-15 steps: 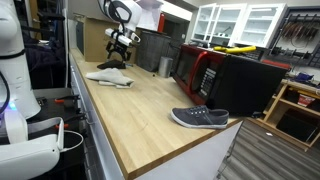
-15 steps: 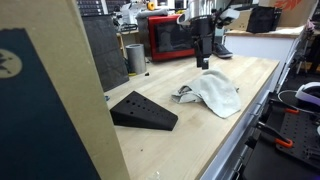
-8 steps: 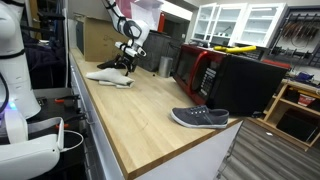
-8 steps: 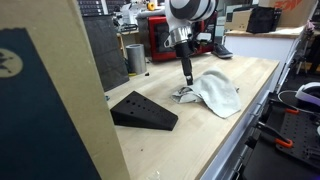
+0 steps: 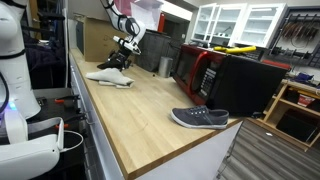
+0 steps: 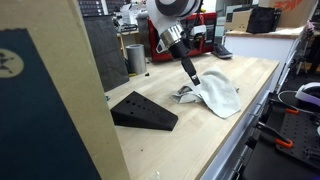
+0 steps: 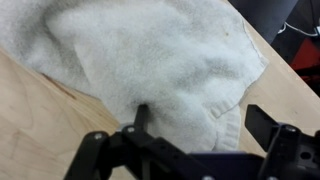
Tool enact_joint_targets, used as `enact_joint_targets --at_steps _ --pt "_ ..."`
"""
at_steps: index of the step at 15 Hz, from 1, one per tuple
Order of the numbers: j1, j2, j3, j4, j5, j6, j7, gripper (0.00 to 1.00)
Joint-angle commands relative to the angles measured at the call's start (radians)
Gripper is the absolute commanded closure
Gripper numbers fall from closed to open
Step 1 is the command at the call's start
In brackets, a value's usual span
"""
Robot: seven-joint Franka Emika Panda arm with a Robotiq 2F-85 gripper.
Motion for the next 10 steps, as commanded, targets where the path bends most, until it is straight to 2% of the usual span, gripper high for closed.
enact_joint_targets --at_steps 1,2,10 --pt "0.010 0.047 0.007 0.057 -0.078 -0.035 0.007 0.25" --pt "0.006 0.047 0.011 0.048 -0.081 -0.019 -0.006 0.30" --pt "-0.018 0.029 0.023 0.024 -0.048 0.016 -0.087 0.92"
